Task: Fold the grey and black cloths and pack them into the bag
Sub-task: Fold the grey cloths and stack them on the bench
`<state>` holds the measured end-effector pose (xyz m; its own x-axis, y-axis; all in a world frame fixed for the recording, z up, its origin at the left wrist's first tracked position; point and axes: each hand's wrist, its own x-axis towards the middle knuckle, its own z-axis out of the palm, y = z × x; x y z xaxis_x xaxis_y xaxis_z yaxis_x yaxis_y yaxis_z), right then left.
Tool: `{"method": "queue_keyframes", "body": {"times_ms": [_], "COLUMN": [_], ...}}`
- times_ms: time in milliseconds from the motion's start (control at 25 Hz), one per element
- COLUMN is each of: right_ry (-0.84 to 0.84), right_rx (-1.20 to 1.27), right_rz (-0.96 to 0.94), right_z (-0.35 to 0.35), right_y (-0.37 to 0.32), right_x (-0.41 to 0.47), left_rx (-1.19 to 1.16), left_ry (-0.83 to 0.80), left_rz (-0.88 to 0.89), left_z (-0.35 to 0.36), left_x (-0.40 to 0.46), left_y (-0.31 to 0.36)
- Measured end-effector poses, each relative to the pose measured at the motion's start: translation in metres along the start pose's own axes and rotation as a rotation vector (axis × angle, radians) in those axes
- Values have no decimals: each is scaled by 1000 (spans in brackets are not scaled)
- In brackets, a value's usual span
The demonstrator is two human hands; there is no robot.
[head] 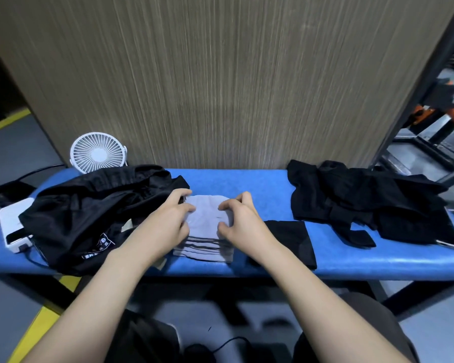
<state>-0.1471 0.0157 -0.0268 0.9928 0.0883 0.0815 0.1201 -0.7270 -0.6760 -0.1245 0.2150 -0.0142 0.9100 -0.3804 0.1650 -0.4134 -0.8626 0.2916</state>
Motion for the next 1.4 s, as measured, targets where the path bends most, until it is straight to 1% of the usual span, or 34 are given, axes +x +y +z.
{"method": "queue_keyframes", "body": {"times_ms": [160,320,400,480,520,600,640,720,800,840,1000,1160,1400], "right_ry": [-36,17,9,3,20,32,-6,-158,-292,-319,-325,-307,-304], "right_rx": [-52,26,-30,-122,-161,-211,-231,-297,-348,-362,-365,-326,-306], "right_rz": [-4,-51,-62,-61,-69,-103,-111,-87,-66,-68,-112,-129,-144], "right_z": [5,7,9,10,10,10,11,17,26,29,41,58,72], "right_y": [10,13,15,18,18,17,17,19,25,27,22,12,1], "right_x": [2,5,5,2,0,-2,-4,-6,-7,-6,3,10,20], "left_rx": [-113,-193,-210,-184,-146,-55,-4,113,219,252,279,326,248], "left_ry": [17,71,68,65,93,135,110,-15,-130,-152,-147,-175,-155], "left_rz": [-8,-4,-34,-72,-66,7,46,81,72,64,28,-18,-74], "left_z": [10,13,16,18,19,20,21,26,34,37,36,31,24], "left_x": [3,6,4,0,-2,-4,-4,-4,-6,-7,-10,-13,-16], "left_y": [-4,-7,-10,-11,-10,-4,-1,3,-1,-4,-18,-35,-50]}}
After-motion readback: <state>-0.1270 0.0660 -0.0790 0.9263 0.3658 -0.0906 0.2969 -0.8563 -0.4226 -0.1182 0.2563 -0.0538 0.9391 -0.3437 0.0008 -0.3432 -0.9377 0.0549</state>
